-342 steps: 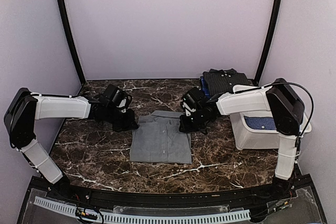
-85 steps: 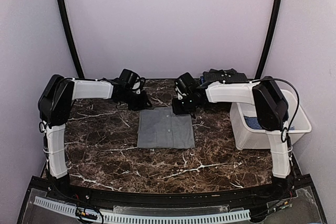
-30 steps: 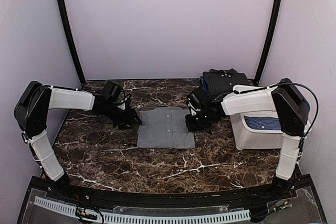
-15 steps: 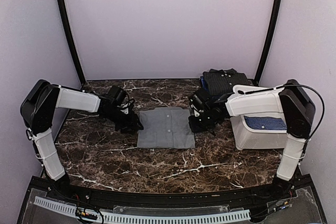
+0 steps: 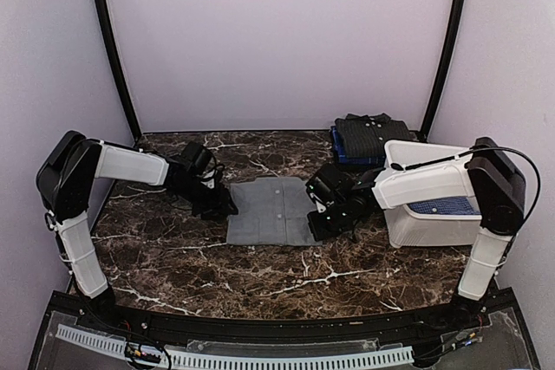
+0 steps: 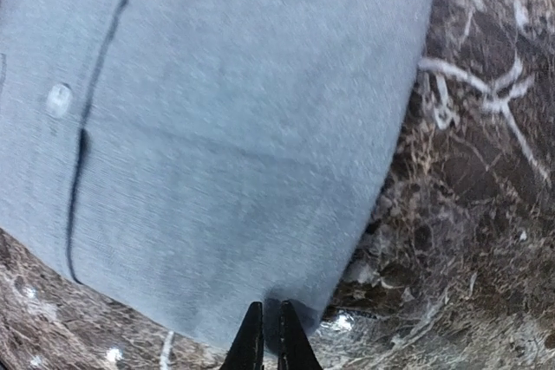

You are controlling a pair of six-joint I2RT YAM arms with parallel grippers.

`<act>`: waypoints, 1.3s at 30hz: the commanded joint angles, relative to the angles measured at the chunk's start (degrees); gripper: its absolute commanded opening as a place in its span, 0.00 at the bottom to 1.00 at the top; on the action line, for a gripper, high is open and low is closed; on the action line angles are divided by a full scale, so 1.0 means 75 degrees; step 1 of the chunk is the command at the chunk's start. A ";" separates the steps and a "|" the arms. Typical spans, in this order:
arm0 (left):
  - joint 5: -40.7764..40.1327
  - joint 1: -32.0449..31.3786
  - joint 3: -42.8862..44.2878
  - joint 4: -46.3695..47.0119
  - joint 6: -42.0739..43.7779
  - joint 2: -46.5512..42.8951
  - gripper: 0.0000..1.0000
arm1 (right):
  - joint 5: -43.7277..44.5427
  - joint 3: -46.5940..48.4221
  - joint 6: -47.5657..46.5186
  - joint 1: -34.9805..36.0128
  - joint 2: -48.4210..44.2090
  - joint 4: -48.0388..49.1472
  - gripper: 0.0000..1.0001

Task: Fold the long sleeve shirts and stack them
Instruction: Pick up the square-folded shirt from the center of the board.

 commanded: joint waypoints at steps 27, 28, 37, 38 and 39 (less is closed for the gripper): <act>0.0384 -0.0283 0.0322 -0.0105 -0.0537 0.0488 0.00 | 0.0061 0.0086 0.0351 0.0081 -0.0414 0.0458 0.15; 0.0373 -0.0274 0.0371 -0.0207 -0.0502 0.0447 0.00 | 0.0109 0.0153 0.0351 0.0036 -0.0447 0.0476 0.16; 0.0141 0.0226 0.0741 -0.1664 0.0781 -0.0352 0.00 | 0.0162 0.0978 0.0215 -0.0199 -0.0166 0.0671 0.16; 0.0137 0.0262 0.0733 -0.1860 0.0866 -0.0408 0.00 | 0.0120 0.1080 0.0192 -0.0199 -0.0060 0.0720 0.16; 0.0133 0.0333 0.0713 -0.1949 0.1009 -0.0527 0.00 | 0.0061 0.1187 0.0182 -0.0199 0.0070 0.0753 0.15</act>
